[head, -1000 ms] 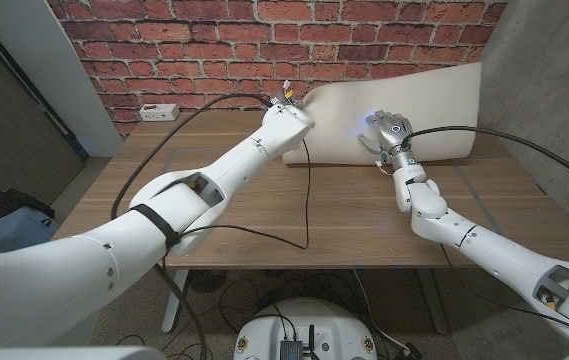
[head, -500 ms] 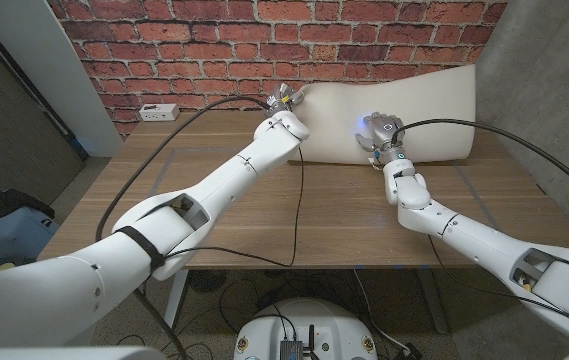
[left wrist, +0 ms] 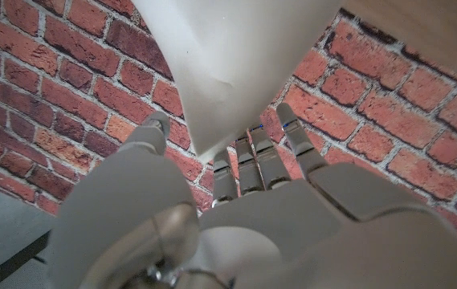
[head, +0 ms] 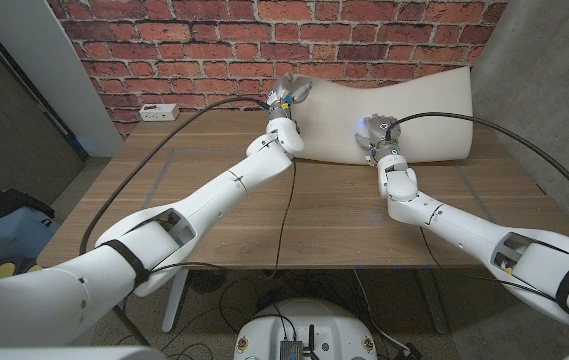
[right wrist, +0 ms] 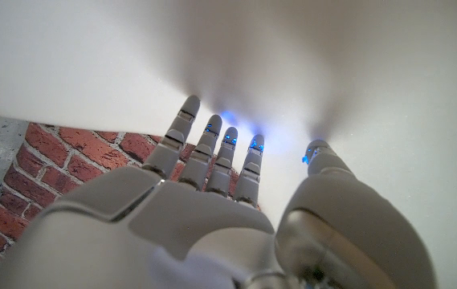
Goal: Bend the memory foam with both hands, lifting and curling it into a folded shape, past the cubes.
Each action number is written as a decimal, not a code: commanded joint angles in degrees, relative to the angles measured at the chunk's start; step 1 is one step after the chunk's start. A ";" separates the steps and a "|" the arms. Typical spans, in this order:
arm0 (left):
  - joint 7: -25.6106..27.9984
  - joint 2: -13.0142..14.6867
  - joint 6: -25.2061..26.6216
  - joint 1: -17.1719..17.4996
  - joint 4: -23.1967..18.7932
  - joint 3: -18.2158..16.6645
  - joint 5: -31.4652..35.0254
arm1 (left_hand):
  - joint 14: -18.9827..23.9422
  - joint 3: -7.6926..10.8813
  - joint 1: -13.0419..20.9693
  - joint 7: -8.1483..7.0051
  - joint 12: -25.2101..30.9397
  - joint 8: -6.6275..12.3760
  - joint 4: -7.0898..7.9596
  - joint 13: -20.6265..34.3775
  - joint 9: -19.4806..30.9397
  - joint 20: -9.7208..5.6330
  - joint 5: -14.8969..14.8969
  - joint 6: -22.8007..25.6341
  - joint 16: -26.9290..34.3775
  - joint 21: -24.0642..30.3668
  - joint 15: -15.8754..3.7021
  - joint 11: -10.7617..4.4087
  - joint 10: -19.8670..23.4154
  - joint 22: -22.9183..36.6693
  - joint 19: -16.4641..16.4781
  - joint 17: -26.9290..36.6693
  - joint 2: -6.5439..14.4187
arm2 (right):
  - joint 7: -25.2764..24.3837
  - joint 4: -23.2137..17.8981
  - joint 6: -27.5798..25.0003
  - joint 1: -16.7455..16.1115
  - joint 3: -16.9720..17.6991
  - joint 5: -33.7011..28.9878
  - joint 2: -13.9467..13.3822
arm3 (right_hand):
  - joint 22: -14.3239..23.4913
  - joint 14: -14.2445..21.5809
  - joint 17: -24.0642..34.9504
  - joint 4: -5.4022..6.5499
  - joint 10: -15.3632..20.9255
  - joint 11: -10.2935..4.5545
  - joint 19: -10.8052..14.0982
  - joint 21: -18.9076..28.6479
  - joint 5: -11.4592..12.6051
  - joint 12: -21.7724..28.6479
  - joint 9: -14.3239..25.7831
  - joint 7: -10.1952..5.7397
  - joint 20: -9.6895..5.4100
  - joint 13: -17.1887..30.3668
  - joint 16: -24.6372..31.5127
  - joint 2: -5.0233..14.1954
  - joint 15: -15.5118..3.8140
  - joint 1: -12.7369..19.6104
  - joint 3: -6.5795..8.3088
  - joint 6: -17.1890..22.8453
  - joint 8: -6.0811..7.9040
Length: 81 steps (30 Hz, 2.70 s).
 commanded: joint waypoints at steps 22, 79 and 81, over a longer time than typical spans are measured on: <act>-38.41 9.15 0.23 -7.64 -2.92 11.66 22.32 | 4.28 6.65 -2.09 0.18 -3.12 -5.41 -5.36 -8.64 -0.22 -2.23 -3.56 15.24 0.40 -4.93 -2.85 -2.96 9.80 -0.51 9.56 -9.50 4.57 | 2.89 7.75 -3.50 6.82 -6.84 5.04 3.74 | 0.19 -0.60 -0.04 1.08 -0.39 0.31 0.29 -0.66 -0.21 -1.06 0.33 0.52 0.04 -0.17 0.00 1.58 -3.77 -2.16 -0.48 -0.45 -1.03; -54.40 2.38 -1.81 -13.50 15.65 29.27 52.85 | -19.76 2.11 0.03 -4.66 -5.08 -8.21 -7.15 -10.71 -0.46 -3.64 -3.70 -22.20 0.59 -25.92 -2.50 -7.87 -17.74 -0.27 2.90 -9.98 1.90 | 3.53 2.65 -2.97 5.89 -7.13 5.98 -0.48 | 0.23 -0.95 -1.26 1.02 -0.25 0.65 0.55 -1.64 -0.67 -2.73 0.43 0.71 0.19 -0.33 -0.53 1.45 -3.59 -3.17 -0.99 -0.68 -2.55; -53.85 1.75 -1.54 -13.53 17.15 29.66 53.17 | -18.66 4.36 4.91 -3.81 -4.99 -7.89 -7.28 -10.71 -0.45 -3.47 -3.76 -21.78 0.43 -26.39 -2.57 -7.65 -16.84 -0.20 4.37 -9.98 5.07 | 3.78 2.60 -2.97 5.85 -7.12 5.81 -0.57 | 0.23 -0.92 -1.31 0.98 -0.16 0.63 0.55 -1.68 -0.68 -2.75 0.44 0.68 0.19 -0.33 -0.53 1.40 -3.66 -3.17 -1.02 -0.66 -2.59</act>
